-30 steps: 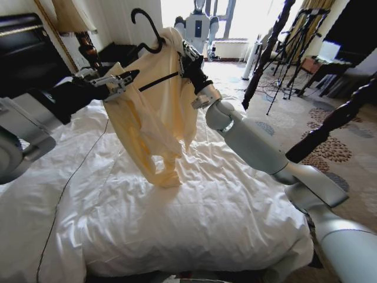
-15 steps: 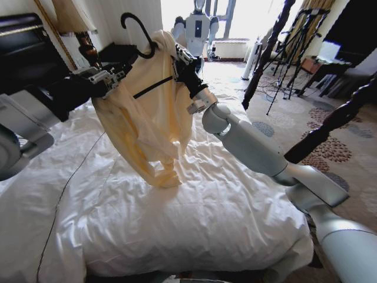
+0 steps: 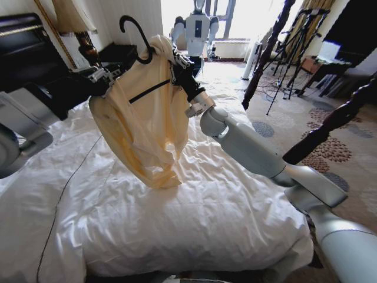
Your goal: Pick up the clothes from the bed and hang them on the clothes hanger.
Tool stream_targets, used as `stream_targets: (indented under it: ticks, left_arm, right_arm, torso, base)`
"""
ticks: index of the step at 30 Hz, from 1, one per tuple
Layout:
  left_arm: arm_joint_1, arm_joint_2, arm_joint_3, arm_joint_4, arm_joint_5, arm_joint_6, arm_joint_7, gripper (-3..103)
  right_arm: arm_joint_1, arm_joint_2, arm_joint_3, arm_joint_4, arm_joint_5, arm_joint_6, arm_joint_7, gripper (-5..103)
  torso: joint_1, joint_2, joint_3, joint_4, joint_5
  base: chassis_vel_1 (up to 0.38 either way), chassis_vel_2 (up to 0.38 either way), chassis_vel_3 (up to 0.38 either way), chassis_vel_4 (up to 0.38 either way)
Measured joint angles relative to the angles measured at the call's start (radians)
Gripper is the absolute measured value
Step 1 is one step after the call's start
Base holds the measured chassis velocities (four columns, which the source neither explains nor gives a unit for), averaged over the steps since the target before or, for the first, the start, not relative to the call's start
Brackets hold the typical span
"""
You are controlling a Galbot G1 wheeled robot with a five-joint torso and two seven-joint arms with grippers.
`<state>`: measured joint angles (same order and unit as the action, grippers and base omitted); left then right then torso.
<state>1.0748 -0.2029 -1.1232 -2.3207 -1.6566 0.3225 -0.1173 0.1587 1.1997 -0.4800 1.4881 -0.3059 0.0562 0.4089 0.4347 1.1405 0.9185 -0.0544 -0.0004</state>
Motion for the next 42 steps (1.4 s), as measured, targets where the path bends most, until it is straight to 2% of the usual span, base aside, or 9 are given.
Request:
stream_targets:
  ticks: [4, 6, 9, 42]
  left_arm:
    - [0.0, -0.002, -0.001, 0.002, 0.0, 0.0, 0.003, 3]
    - [0.001, -0.002, -0.001, 0.008, 0.004, 0.0, 0.006, 3]
    - [0.001, -0.002, -0.001, 0.011, 0.01, 0.0, 0.01, 3]
    - [-0.007, -0.002, -0.009, 0.011, 0.015, -0.015, 0.015, 0]
  right_arm:
    - [-0.002, 0.002, -0.001, 0.0, 0.005, -0.003, 0.001, 3]
    - [-0.002, -0.001, -0.016, 0.018, 0.041, -0.041, 0.009, -1]
    - [-0.002, -0.004, -0.023, 0.025, 0.059, -0.052, 0.01, -1]
    - [0.012, 0.009, -0.025, 0.011, 0.071, -0.042, 0.001, 0]
  torso:
    - [0.0, 0.0, 0.0, 0.0, 0.0]
    - [0.0, 0.0, 0.0, 0.0, 0.0]
    - [0.0, 0.0, 0.0, 0.0, 0.0]
    - [0.0, 0.0, 0.0, 0.0001, -0.0002]
  base:
    - [0.0, 0.0, 0.0, 0.0]
    - [0.0, 0.0, 0.0, 0.0]
    - [0.0, 0.0, 0.0, 0.0]
    - [0.0, 0.0, 0.0, 0.0]
